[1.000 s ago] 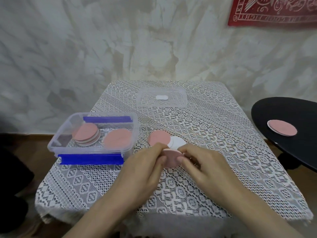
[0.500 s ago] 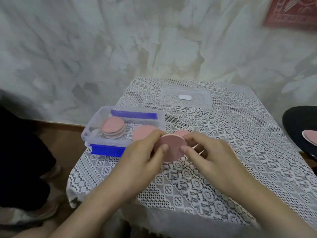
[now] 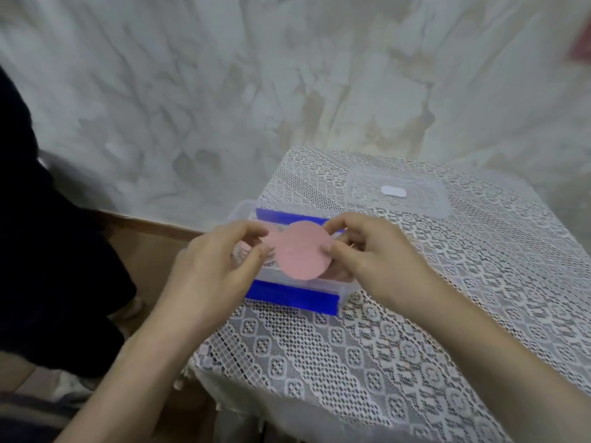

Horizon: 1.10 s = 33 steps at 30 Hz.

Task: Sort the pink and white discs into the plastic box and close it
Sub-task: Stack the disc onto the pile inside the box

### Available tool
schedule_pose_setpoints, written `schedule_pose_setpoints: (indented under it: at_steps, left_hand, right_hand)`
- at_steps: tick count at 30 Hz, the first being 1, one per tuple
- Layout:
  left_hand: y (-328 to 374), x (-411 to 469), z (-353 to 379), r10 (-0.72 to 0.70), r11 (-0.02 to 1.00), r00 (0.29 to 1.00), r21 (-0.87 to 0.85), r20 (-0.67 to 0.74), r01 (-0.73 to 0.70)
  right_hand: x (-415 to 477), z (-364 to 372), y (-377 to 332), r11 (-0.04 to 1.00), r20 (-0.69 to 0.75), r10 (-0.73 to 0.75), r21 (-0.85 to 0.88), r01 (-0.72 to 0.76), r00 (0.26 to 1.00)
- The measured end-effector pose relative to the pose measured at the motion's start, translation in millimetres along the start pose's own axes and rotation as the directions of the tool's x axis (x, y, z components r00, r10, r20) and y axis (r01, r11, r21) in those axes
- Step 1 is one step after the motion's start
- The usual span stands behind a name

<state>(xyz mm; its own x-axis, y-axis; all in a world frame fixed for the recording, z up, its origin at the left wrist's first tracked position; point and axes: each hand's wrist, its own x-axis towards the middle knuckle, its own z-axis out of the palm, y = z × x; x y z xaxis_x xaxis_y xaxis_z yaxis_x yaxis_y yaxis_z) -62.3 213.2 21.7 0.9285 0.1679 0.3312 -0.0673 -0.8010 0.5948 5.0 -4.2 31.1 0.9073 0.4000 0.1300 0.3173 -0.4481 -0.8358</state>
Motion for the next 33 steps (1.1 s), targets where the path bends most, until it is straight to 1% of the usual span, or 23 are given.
schedule_pose_setpoints:
  at_steps: [2,4,7,10,12,14,16,20,23,26,29,33]
  left_hand:
    - [-9,4,-4,-0.012,0.995,0.999,0.100,-0.032,0.015]
    - [-18,8,-7,-0.028,0.988,0.998,0.148,-0.049,0.035]
    - [-32,14,-8,-0.083,0.984,0.997,0.156,-0.001,0.082]
    - [-42,19,-5,-0.114,0.988,0.991,0.110,0.075,0.105]
    - [-45,20,-4,-0.101,0.991,0.991,0.095,0.083,0.093]
    - [-46,20,-3,-0.100,0.992,0.991,0.085,0.086,0.092]
    - [-48,19,-3,-0.100,0.993,0.992,0.072,0.079,0.094]
    - [-49,18,-3,-0.090,0.995,0.994,0.050,0.059,0.087]
    - [-49,16,-2,-0.083,0.996,0.995,0.024,0.046,0.082]
    - [-50,16,0,-0.085,0.996,0.996,0.011,0.032,0.084]
    - [-50,17,0,-0.079,0.996,0.996,0.039,0.035,0.077]
    - [-49,19,-1,-0.072,0.996,0.997,0.058,0.038,0.070]
  right_hand:
    - [15,9,-7,0.999,0.023,0.037,0.036,-0.037,0.999]
    - [30,18,-15,0.999,0.038,0.042,-0.011,-0.042,0.998]
    - [53,33,-21,0.990,0.057,0.042,-0.140,-0.034,0.997]
    - [73,47,-25,0.970,0.079,0.064,-0.238,-0.044,0.995]
    - [81,55,-24,0.933,0.079,0.073,-0.357,-0.040,0.994]
    - [86,59,-19,0.856,0.062,0.057,-0.517,-0.017,0.996]
    - [88,62,-16,0.791,0.064,0.027,-0.612,0.018,0.998]
    - [86,59,-19,0.746,0.112,0.022,-0.664,0.059,0.993]
    - [81,55,-24,0.755,0.173,0.040,-0.650,0.084,0.984]
    - [79,57,-24,0.704,0.229,0.046,-0.698,0.131,0.972]
    - [86,64,-19,0.666,0.208,-0.003,-0.729,0.157,0.978]
    - [90,68,-15,0.661,0.208,-0.024,-0.731,0.171,0.978]
